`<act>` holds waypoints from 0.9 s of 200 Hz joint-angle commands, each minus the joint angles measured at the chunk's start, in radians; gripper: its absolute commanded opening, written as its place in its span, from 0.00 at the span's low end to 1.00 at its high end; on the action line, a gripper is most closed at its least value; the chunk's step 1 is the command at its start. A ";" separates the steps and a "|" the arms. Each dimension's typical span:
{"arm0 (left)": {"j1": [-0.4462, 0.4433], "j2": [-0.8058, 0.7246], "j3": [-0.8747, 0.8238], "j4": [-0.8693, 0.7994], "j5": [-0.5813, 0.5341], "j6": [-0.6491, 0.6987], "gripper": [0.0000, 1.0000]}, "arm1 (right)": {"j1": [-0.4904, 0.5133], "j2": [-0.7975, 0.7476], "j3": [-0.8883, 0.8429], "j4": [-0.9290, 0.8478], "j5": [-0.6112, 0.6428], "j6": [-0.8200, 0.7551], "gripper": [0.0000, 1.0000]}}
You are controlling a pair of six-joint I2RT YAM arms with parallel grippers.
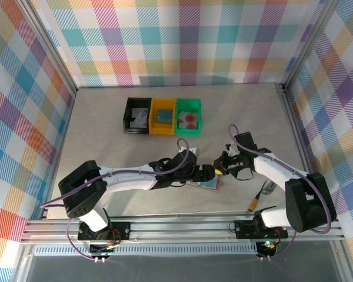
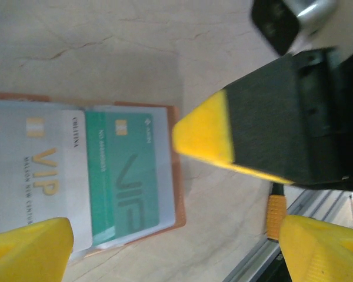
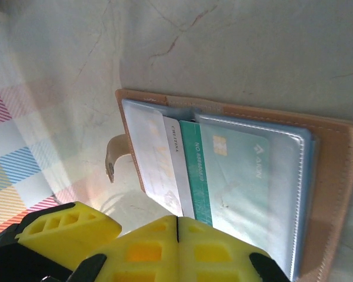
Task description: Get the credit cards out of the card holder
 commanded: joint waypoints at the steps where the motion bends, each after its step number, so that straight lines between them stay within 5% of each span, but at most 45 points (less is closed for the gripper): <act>1: 0.005 -0.029 -0.036 0.058 -0.014 -0.008 0.90 | -0.001 -0.008 -0.025 0.072 -0.062 0.042 0.00; 25: 0.005 -0.031 -0.035 -0.020 -0.026 0.010 0.90 | 0.004 -0.007 -0.029 0.091 -0.068 0.056 0.04; 62: 0.005 -0.056 -0.078 -0.081 -0.065 0.005 0.90 | 0.027 0.017 -0.025 0.101 -0.043 0.084 0.27; 180: 0.016 -0.041 -0.002 -0.488 -0.190 0.107 0.80 | 0.105 0.061 0.023 0.051 0.069 0.103 0.26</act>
